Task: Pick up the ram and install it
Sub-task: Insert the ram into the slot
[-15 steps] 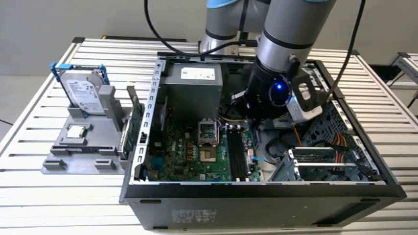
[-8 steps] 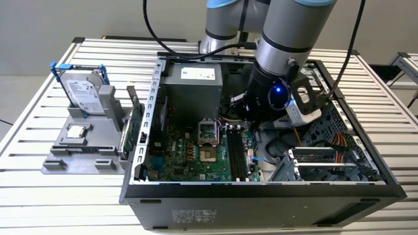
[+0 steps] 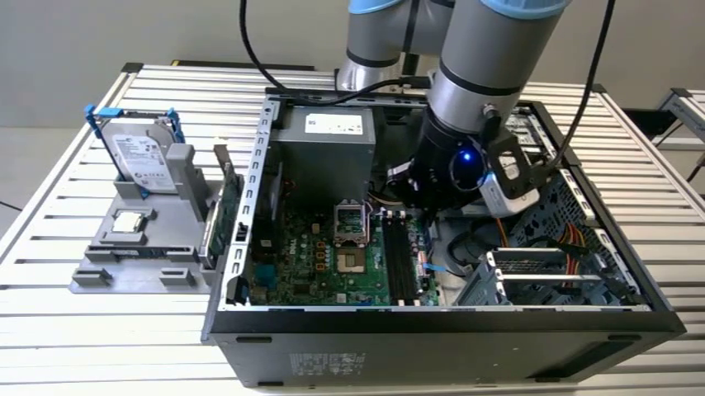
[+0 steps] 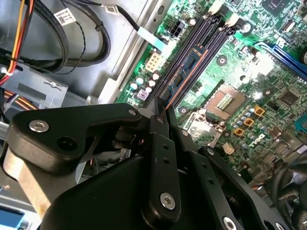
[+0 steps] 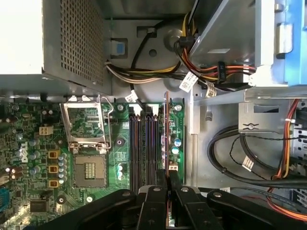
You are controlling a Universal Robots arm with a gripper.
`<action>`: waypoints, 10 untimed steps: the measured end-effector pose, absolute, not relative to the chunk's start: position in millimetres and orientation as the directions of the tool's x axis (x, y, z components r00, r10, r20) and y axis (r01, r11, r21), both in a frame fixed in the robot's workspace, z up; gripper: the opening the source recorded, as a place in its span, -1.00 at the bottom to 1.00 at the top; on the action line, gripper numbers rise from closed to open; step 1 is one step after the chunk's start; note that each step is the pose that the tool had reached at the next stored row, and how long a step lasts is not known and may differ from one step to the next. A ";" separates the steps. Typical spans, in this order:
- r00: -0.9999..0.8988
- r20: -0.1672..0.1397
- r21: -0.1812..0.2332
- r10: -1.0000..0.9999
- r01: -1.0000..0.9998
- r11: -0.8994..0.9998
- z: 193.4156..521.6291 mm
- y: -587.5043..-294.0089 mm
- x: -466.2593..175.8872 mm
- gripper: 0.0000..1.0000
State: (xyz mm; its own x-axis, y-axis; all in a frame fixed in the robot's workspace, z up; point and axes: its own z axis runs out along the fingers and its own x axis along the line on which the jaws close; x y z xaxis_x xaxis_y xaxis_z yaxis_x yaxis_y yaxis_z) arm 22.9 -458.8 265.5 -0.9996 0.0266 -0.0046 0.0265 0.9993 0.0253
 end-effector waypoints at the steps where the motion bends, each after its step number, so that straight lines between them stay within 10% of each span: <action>1: -1.000 -0.005 0.025 0.026 0.026 0.999 264.4 -459.1 22.9 -1.00; 10: -1.000 -0.005 0.025 0.025 0.025 0.999 256.2 -463.1 22.9 -1.00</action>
State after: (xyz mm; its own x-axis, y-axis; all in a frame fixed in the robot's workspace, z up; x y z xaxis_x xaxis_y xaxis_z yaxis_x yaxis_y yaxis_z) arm 22.9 -463.1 256.2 -0.9997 0.0247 -0.0046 0.0245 0.9994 0.0252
